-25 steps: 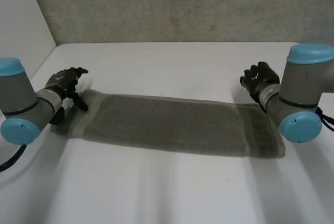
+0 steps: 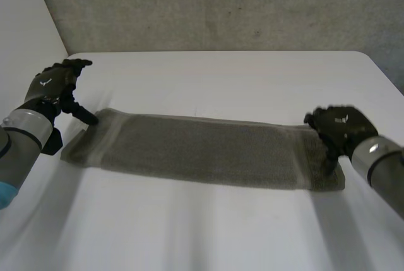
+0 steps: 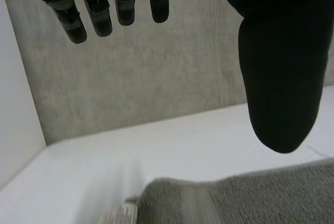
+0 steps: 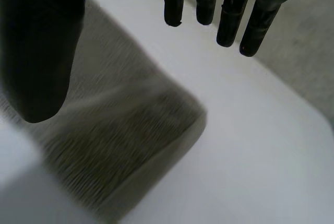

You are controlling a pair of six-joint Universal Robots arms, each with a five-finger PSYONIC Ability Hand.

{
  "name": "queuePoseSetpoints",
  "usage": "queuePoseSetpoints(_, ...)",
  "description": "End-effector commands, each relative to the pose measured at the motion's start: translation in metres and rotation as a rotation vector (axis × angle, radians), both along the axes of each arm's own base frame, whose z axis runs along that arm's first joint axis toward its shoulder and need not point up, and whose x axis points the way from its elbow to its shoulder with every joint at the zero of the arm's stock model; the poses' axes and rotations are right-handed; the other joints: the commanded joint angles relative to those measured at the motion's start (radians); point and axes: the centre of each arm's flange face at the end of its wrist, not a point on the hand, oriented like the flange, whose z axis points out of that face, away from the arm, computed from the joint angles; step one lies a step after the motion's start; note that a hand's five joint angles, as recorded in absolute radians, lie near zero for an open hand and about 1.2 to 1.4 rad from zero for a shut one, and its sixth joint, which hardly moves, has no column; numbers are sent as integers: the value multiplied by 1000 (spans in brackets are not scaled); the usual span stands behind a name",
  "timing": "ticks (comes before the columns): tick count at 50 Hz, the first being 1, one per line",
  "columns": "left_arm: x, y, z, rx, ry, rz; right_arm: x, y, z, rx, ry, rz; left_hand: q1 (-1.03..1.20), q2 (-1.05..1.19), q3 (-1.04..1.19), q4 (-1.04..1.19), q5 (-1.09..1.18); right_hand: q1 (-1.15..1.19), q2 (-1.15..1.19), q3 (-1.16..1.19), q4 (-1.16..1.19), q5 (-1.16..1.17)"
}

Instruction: Fold the laundry

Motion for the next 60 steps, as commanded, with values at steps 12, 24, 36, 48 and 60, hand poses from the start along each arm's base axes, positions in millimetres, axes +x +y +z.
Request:
queuePoseSetpoints(12, -3, 0, -8, -39, 1, -7, -15, -9, -71, 21, 31, -19, -4, 7, 6, 8, -36, 668, 654, 657, 640, 668)
queuePoseSetpoints(24, -3, 0, -10, -33, 5, -7, -71, -48, -66, -47, 222, -127, -4, 7, 6, 8, -36, 1160, 1146, 1149, 1132, 1160)
queuePoseSetpoints(36, -3, 0, -9, -33, 8, -5, -127, -103, -19, -240, 597, -264, -4, 7, 6, 8, -36, 1160, 1146, 1149, 1132, 1160)
queuePoseSetpoints(48, -2, 0, -10, -32, 6, -4, 129, -16, 32, -621, 434, 287, -4, 7, 6, 8, -36, 1160, 1146, 1149, 1132, 1160)
queuePoseSetpoints(60, -3, 3, -15, -19, -1, -7, 232, 124, -63, -549, 399, 740, -4, 7, 6, 8, -36, 1160, 1146, 1149, 1132, 1160)
